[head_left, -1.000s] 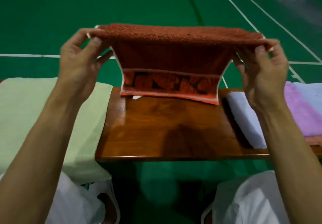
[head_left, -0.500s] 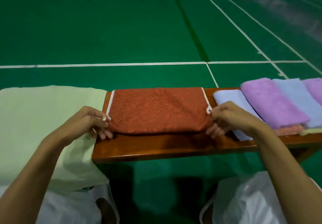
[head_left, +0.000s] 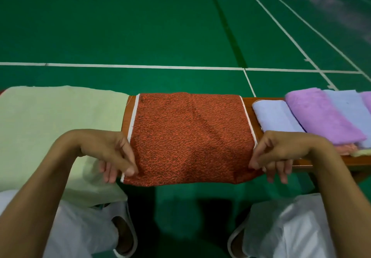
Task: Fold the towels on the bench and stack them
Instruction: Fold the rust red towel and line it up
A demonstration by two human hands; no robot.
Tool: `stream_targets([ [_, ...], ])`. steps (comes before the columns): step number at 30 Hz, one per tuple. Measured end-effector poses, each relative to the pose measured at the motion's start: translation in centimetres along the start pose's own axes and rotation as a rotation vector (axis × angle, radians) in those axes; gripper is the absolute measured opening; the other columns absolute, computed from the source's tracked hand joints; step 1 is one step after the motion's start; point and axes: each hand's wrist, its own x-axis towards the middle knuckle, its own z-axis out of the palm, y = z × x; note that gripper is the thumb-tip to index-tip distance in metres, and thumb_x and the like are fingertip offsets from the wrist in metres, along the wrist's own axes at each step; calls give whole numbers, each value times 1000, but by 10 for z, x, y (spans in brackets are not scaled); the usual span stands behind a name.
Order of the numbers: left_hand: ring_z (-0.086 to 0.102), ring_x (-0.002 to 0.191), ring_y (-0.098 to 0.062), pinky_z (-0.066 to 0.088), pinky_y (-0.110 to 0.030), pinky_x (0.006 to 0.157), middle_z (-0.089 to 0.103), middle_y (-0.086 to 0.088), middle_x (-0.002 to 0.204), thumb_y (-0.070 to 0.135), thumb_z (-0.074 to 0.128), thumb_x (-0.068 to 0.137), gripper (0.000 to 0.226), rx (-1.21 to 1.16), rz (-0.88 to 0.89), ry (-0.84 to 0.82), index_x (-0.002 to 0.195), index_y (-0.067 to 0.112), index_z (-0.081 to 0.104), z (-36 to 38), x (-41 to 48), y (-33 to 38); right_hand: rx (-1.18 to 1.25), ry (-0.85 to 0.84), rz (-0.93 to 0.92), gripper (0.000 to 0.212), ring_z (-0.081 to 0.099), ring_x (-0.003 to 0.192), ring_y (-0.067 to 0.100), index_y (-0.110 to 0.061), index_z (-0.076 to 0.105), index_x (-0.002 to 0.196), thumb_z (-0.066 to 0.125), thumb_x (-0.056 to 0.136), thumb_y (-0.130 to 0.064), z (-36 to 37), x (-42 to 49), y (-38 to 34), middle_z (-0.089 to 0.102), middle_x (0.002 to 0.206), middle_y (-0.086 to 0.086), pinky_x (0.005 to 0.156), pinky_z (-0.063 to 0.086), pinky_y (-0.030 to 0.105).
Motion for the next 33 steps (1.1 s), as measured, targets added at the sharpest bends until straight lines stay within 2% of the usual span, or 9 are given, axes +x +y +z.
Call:
stream_targets([
  [3,44,46,-25,42,-24,53,57,-26,58,41,71,91,31,-76,196,453,83,14,83,5,15,10,185,335,-151,22,56,40,19,-13,82,84,74,92,-32,-1,7,-2,69,61,17,44,40,22],
  [5,44,49,-19,37,-25,53,57,-7,55,44,69,95,35,-169,336,869,78,15,80,13,41,20,244,731,-239,17,49,39,13,-13,80,77,82,85,-28,3,28,-7,61,50,6,47,39,24],
  [6,53,55,-13,43,-26,57,65,3,63,45,67,98,33,-133,389,1052,83,18,80,17,55,25,207,953,-246,13,56,47,11,-16,79,82,84,84,-28,6,43,-12,64,54,-1,54,45,27],
  [8,67,95,-11,54,-33,85,76,4,104,48,57,98,35,150,377,1244,113,22,75,25,82,34,98,1231,-267,27,70,78,16,-22,74,109,78,87,-36,19,68,-33,75,81,-3,78,56,34],
  [11,29,152,-26,26,-47,124,39,-5,162,48,40,105,62,401,295,1174,157,15,40,37,115,44,-180,1164,-382,61,51,135,27,-21,47,151,48,96,-50,47,98,-69,58,145,8,115,40,46],
  [13,2,160,-22,9,-48,129,11,-2,172,46,29,109,64,500,242,1123,165,17,16,47,133,48,-363,1043,-435,67,18,156,26,-20,24,162,35,102,-47,69,116,-87,24,169,5,127,16,50],
  [15,-7,159,-22,4,-47,130,1,-3,173,45,16,108,65,613,189,1090,166,16,7,54,145,44,-465,946,-452,64,0,159,24,-22,10,165,25,105,-40,84,132,-91,5,173,1,127,7,56],
  [23,-8,159,-20,-1,-46,129,-2,-2,173,55,1,100,74,625,66,1080,166,22,3,47,136,19,-525,914,-266,66,-14,157,20,-34,-2,164,11,104,-58,64,136,-48,-10,172,-4,127,-5,51],
  [33,-9,159,-19,-6,-45,128,-4,-3,172,55,3,101,73,631,-14,1105,166,21,2,35,121,2,-410,995,-90,74,-8,159,23,-24,4,165,8,99,-56,43,126,-11,-3,173,0,128,0,48],
])
